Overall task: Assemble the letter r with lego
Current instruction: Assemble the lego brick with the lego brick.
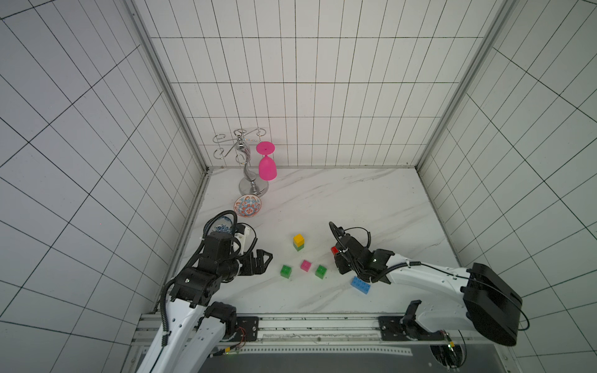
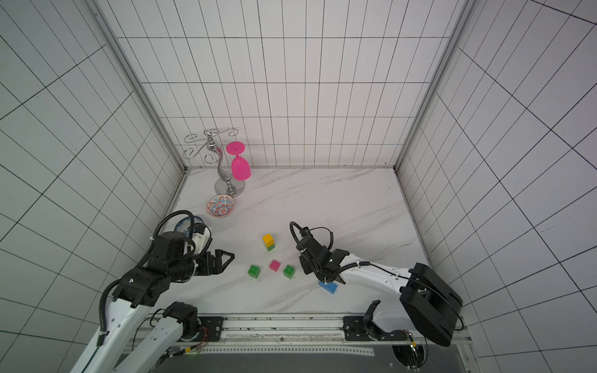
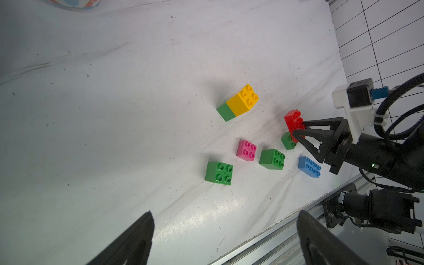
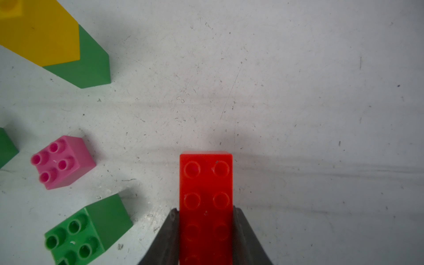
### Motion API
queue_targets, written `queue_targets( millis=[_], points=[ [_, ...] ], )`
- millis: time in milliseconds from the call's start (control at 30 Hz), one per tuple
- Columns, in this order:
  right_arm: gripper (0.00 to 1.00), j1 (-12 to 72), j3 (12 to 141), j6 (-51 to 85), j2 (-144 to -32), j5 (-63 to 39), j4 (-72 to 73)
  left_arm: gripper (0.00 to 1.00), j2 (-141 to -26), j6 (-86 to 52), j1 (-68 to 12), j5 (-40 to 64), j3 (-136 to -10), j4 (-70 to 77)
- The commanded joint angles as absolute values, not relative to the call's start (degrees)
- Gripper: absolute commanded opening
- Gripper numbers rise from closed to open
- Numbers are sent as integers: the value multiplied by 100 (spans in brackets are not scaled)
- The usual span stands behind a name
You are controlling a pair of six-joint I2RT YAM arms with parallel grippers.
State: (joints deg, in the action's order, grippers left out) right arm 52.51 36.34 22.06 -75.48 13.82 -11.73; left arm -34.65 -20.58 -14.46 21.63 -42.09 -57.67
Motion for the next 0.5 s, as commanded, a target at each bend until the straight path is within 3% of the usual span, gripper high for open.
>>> queue_targets(
  millis=[0, 467],
  points=[
    [0, 5339, 3433, 2336, -7584, 1565, -1048, 97, -3428, -2076, -1410, 2095, -4169, -5683],
    [0, 5465, 3134, 2744, -7807, 1549, -681, 97, -3476, -2070, -1403, 2109, -4151, -5694]
  ],
)
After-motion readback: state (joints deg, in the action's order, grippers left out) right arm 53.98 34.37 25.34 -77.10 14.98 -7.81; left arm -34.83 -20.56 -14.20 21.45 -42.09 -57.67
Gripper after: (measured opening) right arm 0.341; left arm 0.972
